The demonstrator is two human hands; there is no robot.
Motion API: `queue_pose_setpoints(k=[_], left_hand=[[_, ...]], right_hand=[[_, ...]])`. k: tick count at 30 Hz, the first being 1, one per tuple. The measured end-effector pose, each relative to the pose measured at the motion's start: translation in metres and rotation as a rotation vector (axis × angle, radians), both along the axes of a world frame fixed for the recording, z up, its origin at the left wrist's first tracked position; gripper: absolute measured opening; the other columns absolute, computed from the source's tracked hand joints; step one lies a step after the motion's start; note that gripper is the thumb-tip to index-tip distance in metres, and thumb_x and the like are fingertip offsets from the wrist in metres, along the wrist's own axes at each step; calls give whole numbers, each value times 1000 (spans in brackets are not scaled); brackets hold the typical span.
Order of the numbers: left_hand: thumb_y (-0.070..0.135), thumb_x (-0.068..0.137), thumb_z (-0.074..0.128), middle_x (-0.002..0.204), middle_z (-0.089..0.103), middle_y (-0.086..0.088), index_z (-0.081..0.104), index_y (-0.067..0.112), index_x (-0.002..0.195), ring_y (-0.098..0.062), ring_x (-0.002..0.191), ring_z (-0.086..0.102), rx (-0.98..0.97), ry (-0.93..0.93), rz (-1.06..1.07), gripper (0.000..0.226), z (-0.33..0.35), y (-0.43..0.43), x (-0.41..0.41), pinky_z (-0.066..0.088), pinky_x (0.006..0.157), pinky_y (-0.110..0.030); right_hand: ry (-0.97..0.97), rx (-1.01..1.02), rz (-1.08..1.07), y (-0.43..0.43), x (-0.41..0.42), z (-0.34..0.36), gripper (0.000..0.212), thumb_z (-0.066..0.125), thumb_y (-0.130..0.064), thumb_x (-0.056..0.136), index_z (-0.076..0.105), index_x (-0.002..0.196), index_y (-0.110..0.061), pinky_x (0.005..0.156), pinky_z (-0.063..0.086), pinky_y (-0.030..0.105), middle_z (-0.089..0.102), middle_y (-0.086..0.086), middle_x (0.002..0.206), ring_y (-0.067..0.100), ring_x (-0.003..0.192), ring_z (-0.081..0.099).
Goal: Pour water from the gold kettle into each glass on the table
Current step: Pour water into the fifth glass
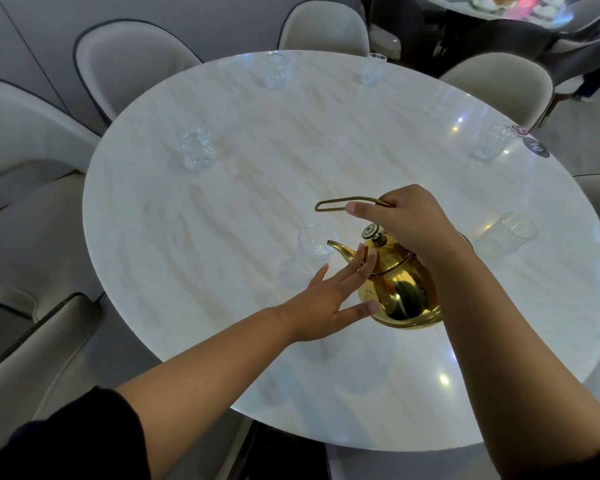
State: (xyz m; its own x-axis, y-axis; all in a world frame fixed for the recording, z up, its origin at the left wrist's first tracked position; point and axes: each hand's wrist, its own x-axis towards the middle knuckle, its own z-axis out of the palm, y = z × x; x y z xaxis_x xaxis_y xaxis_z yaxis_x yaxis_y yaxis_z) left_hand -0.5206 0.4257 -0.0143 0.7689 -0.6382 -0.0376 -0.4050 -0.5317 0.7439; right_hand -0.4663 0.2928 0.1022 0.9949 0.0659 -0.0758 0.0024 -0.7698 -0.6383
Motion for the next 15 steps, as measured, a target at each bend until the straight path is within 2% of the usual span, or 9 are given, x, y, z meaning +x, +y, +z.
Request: queue_pose_setpoints(k=[3, 6, 10, 15], left_hand=[[69, 83, 16, 155, -20, 15, -17, 38, 145, -2, 142, -4, 6, 7, 2, 77, 0, 0, 0, -11, 114, -41], [72, 82, 15, 155, -21, 15, -18, 39, 145, -6, 144, -2, 7, 7, 2, 78, 0, -1, 0, -11, 113, -39], [58, 89, 24, 155, -21, 14, -16, 35, 146, -3, 142, -4, 17, 31, 7, 73, 3, -2, 0, -8, 116, -42], [47, 97, 31, 154, -21, 15, -16, 38, 145, 4, 136, -5, 14, 24, 1, 68, 3, -2, 0, -9, 114, -39]], right_hand=[[8, -11, 8, 0, 0, 1, 51, 66, -46, 82, 48, 52, -9, 45, 25, 21, 34, -1, 45, 7, 32, 36], [4, -18, 10, 0, 1, 0, 50, 66, -46, 82, 50, 55, -7, 45, 25, 21, 34, 0, 46, 7, 38, 33], [4, -12, 12, 0, 2, -1, 50, 66, -48, 81, 57, 63, -2, 46, 27, 22, 36, -1, 45, 5, 29, 41], [-2, -18, 20, 0, 1, 1, 51, 66, -47, 82, 56, 62, -2, 46, 26, 23, 35, 1, 47, 10, 42, 33]])
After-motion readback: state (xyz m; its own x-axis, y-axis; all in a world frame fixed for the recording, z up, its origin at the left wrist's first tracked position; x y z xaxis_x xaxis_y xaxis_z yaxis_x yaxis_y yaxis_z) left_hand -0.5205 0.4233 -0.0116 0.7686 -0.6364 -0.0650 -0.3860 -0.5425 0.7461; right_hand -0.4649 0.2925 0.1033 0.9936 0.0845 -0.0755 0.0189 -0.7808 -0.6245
